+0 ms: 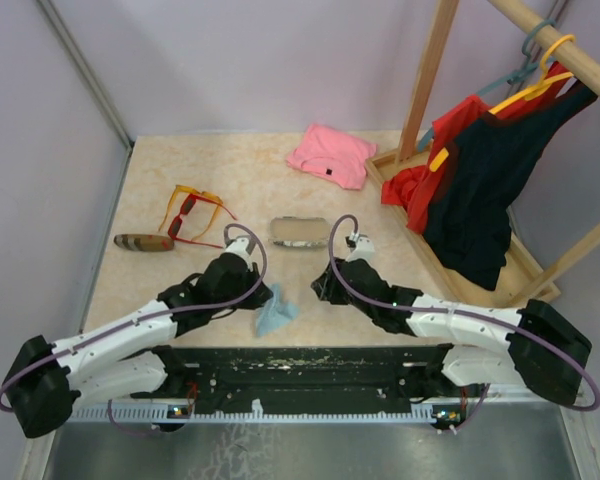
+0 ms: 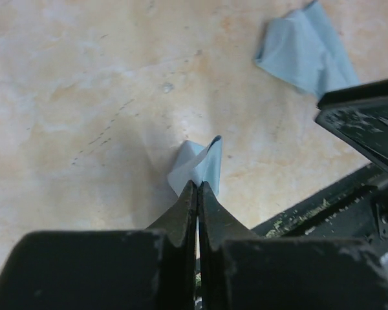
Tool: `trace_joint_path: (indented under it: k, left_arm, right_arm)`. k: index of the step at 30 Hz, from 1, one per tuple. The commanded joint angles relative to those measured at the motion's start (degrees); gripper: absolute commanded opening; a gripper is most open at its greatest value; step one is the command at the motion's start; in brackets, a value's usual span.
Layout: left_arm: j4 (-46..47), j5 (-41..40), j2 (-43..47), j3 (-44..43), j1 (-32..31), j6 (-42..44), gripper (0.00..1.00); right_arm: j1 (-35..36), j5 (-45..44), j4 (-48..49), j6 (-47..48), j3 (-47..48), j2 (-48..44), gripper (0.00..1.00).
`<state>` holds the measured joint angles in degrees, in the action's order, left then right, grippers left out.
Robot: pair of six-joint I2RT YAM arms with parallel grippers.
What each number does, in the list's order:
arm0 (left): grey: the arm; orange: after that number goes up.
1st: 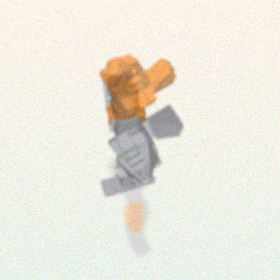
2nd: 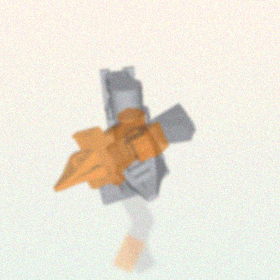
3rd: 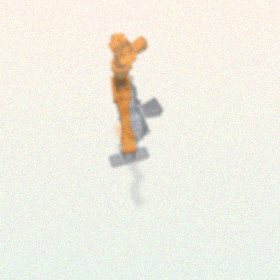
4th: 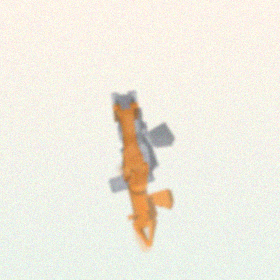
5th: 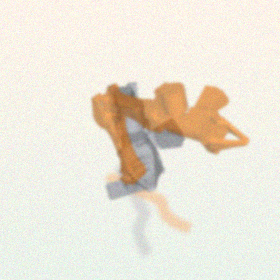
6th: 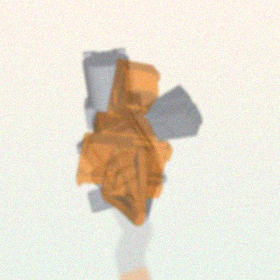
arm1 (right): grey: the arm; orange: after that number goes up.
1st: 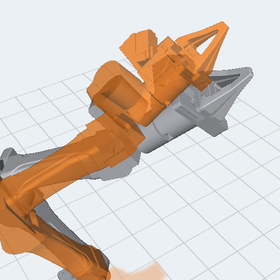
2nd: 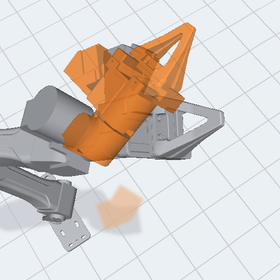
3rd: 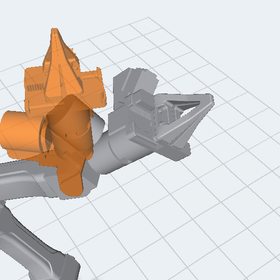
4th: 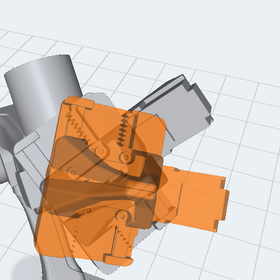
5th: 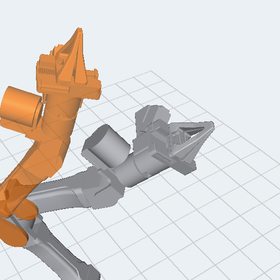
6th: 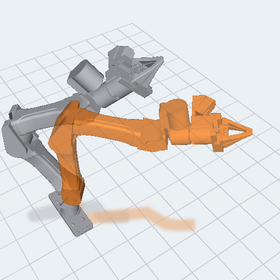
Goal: Organize the sunglasses
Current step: Pick up the glasses cleaning cloth from the center of the board, then place the glasses cleaning cloth at the center of the board.
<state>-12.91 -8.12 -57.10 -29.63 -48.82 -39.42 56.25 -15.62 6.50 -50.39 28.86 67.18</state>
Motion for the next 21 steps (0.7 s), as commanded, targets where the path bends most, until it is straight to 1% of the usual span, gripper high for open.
trace_joint_path:
  k: [1,6,11,21]
  left_arm:
    - [4.80,5.67,3.61,-2.02,-1.09,6.49,0.01]
    - [4.99,5.67,5.28,-1.96,-1.12,8.31,0.01]
    - [7.59,11.00,2.74,-3.90,-1.40,9.62,0.01]
    - [9.73,16.81,-5.40,-14.94,-5.88,13.80,0.01]
  right_arm:
    - [0.88,-6.32,-2.91,0.65,-1.27,-3.83,0.36]
    - [0.80,-8.34,-4.99,1.16,-1.44,-5.74,0.36]
    - [0.58,-10.28,-6.96,1.87,-1.37,-7.91,0.36]
    - [-0.84,-15.59,-12.72,2.05,-3.29,-16.57,0.36]
